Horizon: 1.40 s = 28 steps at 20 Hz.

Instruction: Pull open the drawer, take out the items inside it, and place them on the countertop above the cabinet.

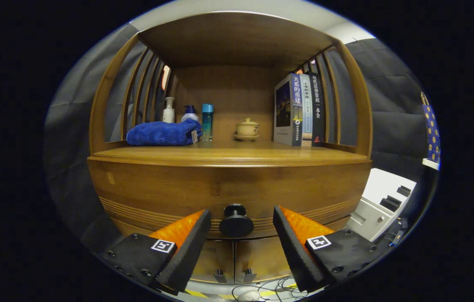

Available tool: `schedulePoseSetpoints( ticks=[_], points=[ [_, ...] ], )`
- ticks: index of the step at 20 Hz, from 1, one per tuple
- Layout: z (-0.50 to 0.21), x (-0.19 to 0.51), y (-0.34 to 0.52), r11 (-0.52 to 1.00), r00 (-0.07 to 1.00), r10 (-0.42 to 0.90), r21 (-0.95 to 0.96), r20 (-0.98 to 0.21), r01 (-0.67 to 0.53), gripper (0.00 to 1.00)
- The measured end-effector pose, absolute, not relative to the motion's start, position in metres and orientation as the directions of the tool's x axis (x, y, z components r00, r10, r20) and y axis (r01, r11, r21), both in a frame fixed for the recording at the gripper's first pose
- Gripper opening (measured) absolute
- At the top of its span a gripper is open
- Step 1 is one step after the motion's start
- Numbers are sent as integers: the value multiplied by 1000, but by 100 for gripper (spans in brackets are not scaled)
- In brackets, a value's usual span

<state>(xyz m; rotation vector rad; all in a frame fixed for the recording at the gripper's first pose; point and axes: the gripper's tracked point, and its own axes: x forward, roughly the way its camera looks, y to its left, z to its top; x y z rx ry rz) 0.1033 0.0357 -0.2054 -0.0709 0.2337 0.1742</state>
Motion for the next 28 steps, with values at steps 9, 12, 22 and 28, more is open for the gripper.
schedulePoseSetpoints(
  ticks=[9,12,22,28],
  points=[
    [-216,119,39,981,944,181,-14,-277,-193,52],
    [-219,116,36,977,923,204,15,-325,-211,47],
    [-216,79,28,980,908,196,38,-369,-196,41],
    [-212,28,16,979,903,191,13,-385,-202,41]
  ],
)
